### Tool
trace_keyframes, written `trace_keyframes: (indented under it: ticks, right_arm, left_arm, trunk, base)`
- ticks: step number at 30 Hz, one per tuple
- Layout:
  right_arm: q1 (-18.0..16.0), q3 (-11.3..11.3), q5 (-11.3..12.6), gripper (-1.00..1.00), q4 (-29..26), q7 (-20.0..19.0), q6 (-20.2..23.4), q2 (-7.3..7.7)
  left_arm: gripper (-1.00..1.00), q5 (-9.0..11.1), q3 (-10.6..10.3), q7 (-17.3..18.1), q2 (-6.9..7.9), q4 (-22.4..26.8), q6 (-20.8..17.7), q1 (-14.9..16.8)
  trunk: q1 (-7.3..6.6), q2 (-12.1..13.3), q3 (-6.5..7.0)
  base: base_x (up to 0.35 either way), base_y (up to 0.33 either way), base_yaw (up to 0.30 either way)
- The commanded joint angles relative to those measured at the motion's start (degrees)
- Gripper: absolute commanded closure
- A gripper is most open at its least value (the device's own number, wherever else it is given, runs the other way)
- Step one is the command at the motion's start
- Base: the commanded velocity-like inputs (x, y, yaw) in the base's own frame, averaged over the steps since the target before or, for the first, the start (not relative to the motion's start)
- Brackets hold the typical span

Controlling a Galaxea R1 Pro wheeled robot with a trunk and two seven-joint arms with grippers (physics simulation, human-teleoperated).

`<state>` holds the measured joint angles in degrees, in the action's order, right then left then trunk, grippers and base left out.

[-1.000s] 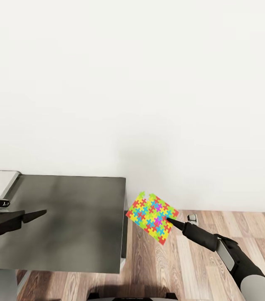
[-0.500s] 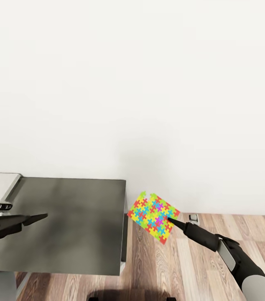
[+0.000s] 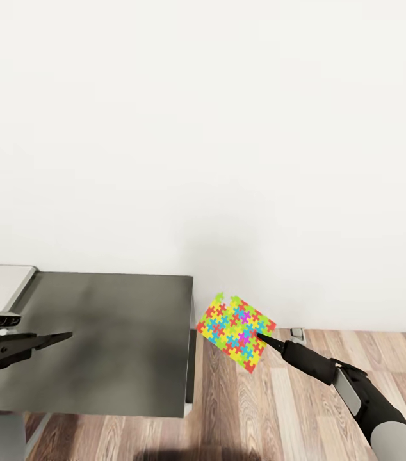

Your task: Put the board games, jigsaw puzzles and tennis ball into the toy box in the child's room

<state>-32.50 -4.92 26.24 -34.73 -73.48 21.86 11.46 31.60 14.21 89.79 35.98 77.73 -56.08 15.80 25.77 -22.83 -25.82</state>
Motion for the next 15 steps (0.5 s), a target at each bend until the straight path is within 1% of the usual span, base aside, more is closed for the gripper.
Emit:
trace_keyframes:
  ticks: [1,11,15]
  right_arm:
    - [-0.02,-0.04,0.22,1.00,0.02,-0.11,0.56,0.02]
    - [-0.02,-0.03,0.10,1.00,0.54,0.07,0.49,0.03]
    - [-0.02,-0.04,0.01,1.00,0.71,0.10,-0.30,0.05]
  left_arm:
    - [-1.00,-0.03,-0.03,0.21,0.03,0.00,-0.61,0.02]
    - [-1.00,-0.04,-0.05,0.21,-0.02,-0.03,-0.52,0.02]
    - [-1.00,-0.04,-0.05,0.21,-0.03,-0.03,-0.49,0.02]
  trunk:
    - [0.02,-0.09,0.02]
    - [0.02,-0.09,0.96]
    - [0.02,-0.09,1.34]
  base:
    - [-0.089,0.000,0.000]
    - [-0.025,0.000,0.000]
    - [-0.001,0.000,0.000]
